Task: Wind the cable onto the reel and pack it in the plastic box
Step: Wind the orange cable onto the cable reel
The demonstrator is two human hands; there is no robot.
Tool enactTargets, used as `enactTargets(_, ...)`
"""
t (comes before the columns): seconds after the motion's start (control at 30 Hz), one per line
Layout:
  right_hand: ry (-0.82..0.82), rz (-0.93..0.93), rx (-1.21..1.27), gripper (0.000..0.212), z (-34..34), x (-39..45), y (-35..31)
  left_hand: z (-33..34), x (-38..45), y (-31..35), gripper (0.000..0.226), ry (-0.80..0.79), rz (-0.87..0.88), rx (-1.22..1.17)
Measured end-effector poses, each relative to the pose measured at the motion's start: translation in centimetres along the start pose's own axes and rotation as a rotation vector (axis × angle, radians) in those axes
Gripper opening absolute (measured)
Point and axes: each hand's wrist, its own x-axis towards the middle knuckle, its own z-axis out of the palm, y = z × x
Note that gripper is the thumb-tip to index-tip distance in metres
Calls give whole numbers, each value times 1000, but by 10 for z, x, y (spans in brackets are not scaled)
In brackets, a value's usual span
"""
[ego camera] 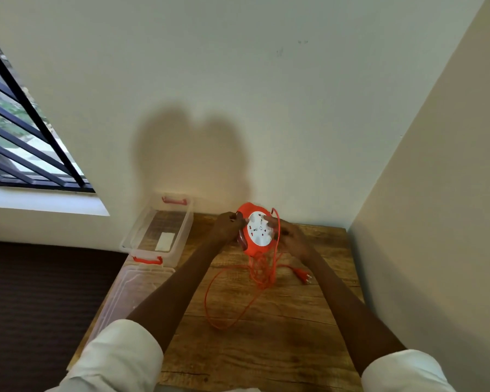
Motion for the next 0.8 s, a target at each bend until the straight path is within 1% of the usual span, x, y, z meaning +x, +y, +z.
enactTargets(0.1,113,112,369,32,-9,-1,-3,-10,0,-9,34,89,-31,-72)
enactTargets(0.17,111,183,622,34,-17,-1,-7,-19,2,-14,36,140,-52,-160)
enactTargets(0.2,115,212,690,34,-20,-1,-9,-23,2,-17,36,159,-56,-200)
enactTargets(0.23,145,245,673,32,-23,0,-11,-26,2,-19,36,177,-53,-226)
enactTargets(0.3,245,270,444,28,-23,8,-9,-34,0,-21,34,224,-42,-276)
enactTargets(0.4,377,296,-7,24,-21,22,2,-43,-1,-25,32,274,-47,-362)
enactTargets(0.43,387,342,-158,35,-20,22,2,-45,-2,-26,33,272,-59,-394)
enactTargets(0.47,405,375,-283,53,-17,20,0,-47,-2,-27,36,267,-74,-427)
enactTargets(0.5,448,344,-372,65,-13,17,-3,-49,-2,-27,38,261,-84,-448)
enactTargets(0.53,496,235,-440,64,-8,16,-7,-50,-2,-28,39,261,-89,-460)
enactTargets(0.57,511,89,-459,53,-3,16,-11,-52,-3,-28,40,265,-93,-469)
enactTargets(0.6,460,-29,-441,39,3,18,-16,-53,-4,-28,40,268,-100,-480)
enactTargets(0.63,346,-85,-417,28,9,19,-22,-53,-4,-27,41,266,-109,-494)
enactTargets(0.67,208,-88,-419,24,16,21,-29,-54,-4,-26,42,261,-114,-510)
enactTargets(0.73,-48,-59,-491,29,28,25,-39,-55,-5,-24,44,257,-116,-527)
enactTargets(0.8,-236,-47,-592,30,39,30,-45,-55,-5,-21,46,264,-124,-528)
